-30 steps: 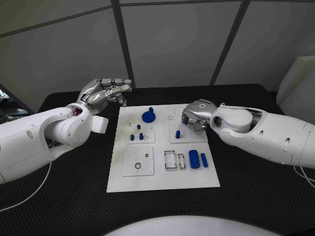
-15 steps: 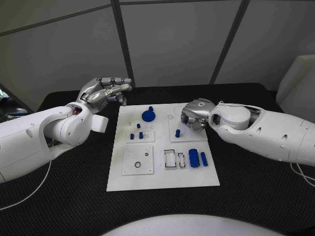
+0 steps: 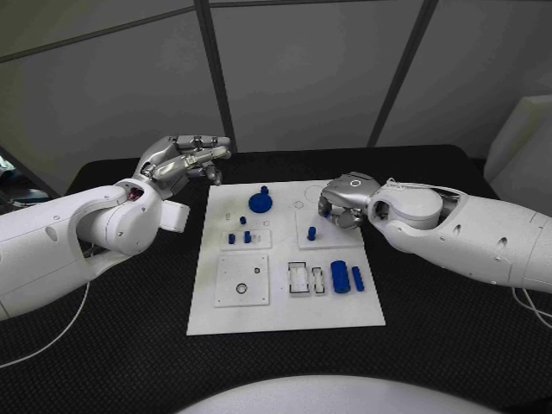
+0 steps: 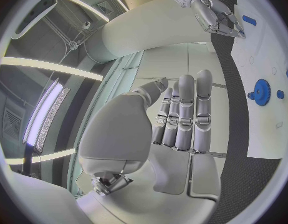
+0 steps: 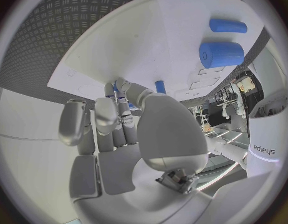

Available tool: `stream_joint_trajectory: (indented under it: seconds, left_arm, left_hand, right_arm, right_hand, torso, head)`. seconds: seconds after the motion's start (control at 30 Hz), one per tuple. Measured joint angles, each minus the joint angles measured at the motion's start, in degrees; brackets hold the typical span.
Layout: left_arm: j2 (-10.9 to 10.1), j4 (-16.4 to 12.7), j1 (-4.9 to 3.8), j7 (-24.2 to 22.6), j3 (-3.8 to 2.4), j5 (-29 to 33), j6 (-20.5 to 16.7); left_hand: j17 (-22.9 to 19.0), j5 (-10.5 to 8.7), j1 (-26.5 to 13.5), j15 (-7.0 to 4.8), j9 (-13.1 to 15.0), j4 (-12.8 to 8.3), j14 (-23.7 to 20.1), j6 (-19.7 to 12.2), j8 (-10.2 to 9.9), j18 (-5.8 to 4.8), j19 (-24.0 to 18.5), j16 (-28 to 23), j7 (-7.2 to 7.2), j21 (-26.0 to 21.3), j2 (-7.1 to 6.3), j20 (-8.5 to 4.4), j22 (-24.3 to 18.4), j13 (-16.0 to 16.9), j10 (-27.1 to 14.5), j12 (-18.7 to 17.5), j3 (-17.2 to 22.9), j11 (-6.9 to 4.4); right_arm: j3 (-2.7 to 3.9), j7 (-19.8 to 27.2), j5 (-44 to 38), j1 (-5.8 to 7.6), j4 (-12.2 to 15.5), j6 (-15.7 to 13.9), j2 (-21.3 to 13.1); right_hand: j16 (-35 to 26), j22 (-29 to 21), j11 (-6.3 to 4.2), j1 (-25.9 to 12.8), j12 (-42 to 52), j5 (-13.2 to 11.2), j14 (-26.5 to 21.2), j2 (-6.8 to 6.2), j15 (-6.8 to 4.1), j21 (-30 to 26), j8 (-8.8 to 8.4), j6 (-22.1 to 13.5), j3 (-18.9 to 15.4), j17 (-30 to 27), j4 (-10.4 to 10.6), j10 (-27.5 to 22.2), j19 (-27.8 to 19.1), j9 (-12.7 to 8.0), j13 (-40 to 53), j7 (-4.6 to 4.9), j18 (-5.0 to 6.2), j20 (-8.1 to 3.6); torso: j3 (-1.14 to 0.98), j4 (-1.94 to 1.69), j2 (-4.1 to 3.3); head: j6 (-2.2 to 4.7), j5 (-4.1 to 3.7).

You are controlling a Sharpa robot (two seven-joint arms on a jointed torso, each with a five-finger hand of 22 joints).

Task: Assemble the parts on the task board

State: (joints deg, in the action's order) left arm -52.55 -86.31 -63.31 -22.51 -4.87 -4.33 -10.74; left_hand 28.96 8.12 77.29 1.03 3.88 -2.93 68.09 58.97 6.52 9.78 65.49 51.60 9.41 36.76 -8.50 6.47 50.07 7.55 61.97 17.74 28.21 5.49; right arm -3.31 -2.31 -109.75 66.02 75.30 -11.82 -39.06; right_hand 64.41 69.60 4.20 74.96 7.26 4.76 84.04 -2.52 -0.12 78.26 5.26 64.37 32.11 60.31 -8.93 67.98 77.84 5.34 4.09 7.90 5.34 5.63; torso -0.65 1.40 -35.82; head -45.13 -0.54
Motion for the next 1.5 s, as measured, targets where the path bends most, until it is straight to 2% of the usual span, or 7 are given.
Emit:
stream_joint_trajectory:
  seconds: [0.47,0.63,0.77,0.93,1.07,1.27,1.5]
  left_arm:
    - [0.0,0.2,0.0,0.1,0.0,0.0,0.1]
    - [0.0,0.2,0.0,0.1,0.0,0.0,0.3]
    - [0.0,0.3,0.0,0.1,0.0,0.0,0.3]
    - [0.4,0.5,0.0,0.2,0.0,0.0,0.5]
    - [1.0,0.8,0.0,0.3,0.0,0.0,0.6]
    - [1.8,1.2,0.0,0.4,0.01,0.0,0.7]
    - [2.7,1.6,-0.02,0.5,0.02,0.0,0.8]
  left_hand:
    - [-0.1,0.0,0.0,0.0,0.0,-0.2,0.0,-0.2,0.0,0.0,0.0,0.0,0.22,-0.2,0.0,0.0,-0.1,0.0,0.0,0.0,-0.2,0.0]
    - [-0.1,0.0,0.0,0.0,0.0,-0.2,0.0,-0.2,0.0,0.0,0.0,0.0,0.22,-0.2,0.0,0.0,-0.1,0.0,0.0,0.0,-0.2,0.0]
    - [-0.1,0.0,0.0,0.0,0.0,-0.2,0.0,-0.2,0.0,0.0,0.0,0.0,0.21,-0.2,0.0,0.0,0.0,0.0,0.0,0.0,-0.2,0.0]
    - [-0.2,0.0,0.0,0.0,0.0,-0.2,0.0,-0.2,0.0,0.0,0.0,0.0,0.21,-0.2,0.0,0.0,-0.1,0.0,-0.2,0.0,-0.2,0.2]
    - [-0.2,0.0,0.0,0.0,0.0,-0.2,0.0,-0.2,0.0,0.0,0.0,0.0,0.21,-0.2,0.0,0.0,-0.1,0.0,-0.2,0.0,-0.2,0.21]
    - [-0.2,0.0,0.0,0.0,0.0,-0.2,0.0,-0.2,0.0,0.0,0.0,0.0,0.21,-0.2,0.0,0.0,-0.1,0.0,-0.2,0.0,-0.2,0.21]
    - [-0.2,0.0,0.0,0.2,0.0,0.0,-0.2,-0.2,0.0,0.0,0.0,0.0,0.21,-0.2,0.0,0.0,-0.1,0.0,-0.2,0.0,-0.3,0.21]
  right_arm:
    - [0.15,-1.0,0.5,0.01,5.3,-4.3,-3.8]
    - [1.04,-1.1,1.5,0.01,8.6,-5.7,-5.5]
    - [1.5,-1.3,2.8,0.04,11.6,-6.2,-6.7]
    - [1.86,-1.3,5.3,0.04,16.3,-6.6,-7.0]
    - [1.9,-1.3,6.8,0.04,17.8,-6.6,-5.2]
    - [1.78,-1.1,8.2,-0.3,17.6,-6.3,-1.1]
    - [0.89,-0.6,8.6,-2.58,16.1,-5.0,2.9]
  right_hand:
    - [0.3,0.5,0.0,0.1,0.0,-0.1,0.0,0.14,0.0,0.2,0.0,0.0,0.0,0.1,0.0,0.0,0.2,0.2,0.0,0.0,0.0,-0.21]
    - [0.3,0.7,0.0,0.1,0.0,-0.1,0.0,0.13,0.01,0.3,0.0,0.0,0.0,0.1,0.0,0.0,0.4,0.1,0.0,0.0,0.0,-0.01]
    - [0.5,0.9,0.0,0.1,-0.2,-0.1,0.0,0.13,0.01,0.5,0.0,0.0,0.0,0.2,0.0,0.0,0.4,0.1,0.0,-0.01,0.0,-0.01]
    - [0.5,1.0,0.01,0.1,-0.3,-0.1,0.0,0.13,0.01,0.5,0.0,0.2,0.0,0.2,0.0,0.0,0.6,0.1,0.0,0.16,0.0,-0.21]
    - [0.5,1.0,0.01,0.1,-0.3,-0.2,0.0,0.13,0.01,0.5,-0.01,0.2,0.0,0.2,0.0,0.0,0.6,0.1,0.0,0.18,-0.01,-0.21]
    - [0.5,1.1,0.01,0.1,-0.5,0.1,0.0,0.12,0.01,0.7,-0.16,0.2,0.0,0.2,0.0,0.0,0.6,0.1,-0.1,0.19,-0.54,-0.21]
    - [0.8,1.1,0.01,0.1,-0.8,0.4,0.0,0.12,0.01,0.7,-0.17,0.2,0.0,0.3,0.0,0.0,0.6,0.1,-0.1,0.18,-0.51,-0.21]
  torso:
    - [0.0,0.02,0.04]
    - [0.01,0.01,0.07]
    - [0.04,-0.01,0.07]
    - [0.06,-0.01,0.07]
    - [0.08,-0.03,0.07]
    - [0.13,-0.2,0.07]
    - [0.13,-0.18,0.04]
  head:
    - [-0.07,-0.02]
    - [-0.05,0.0]
    - [-0.05,0.45]
    - [-0.21,1.55]
    - [-0.55,2.55]
    - [-1.11,4.43]
    - [-1.9,6.67]
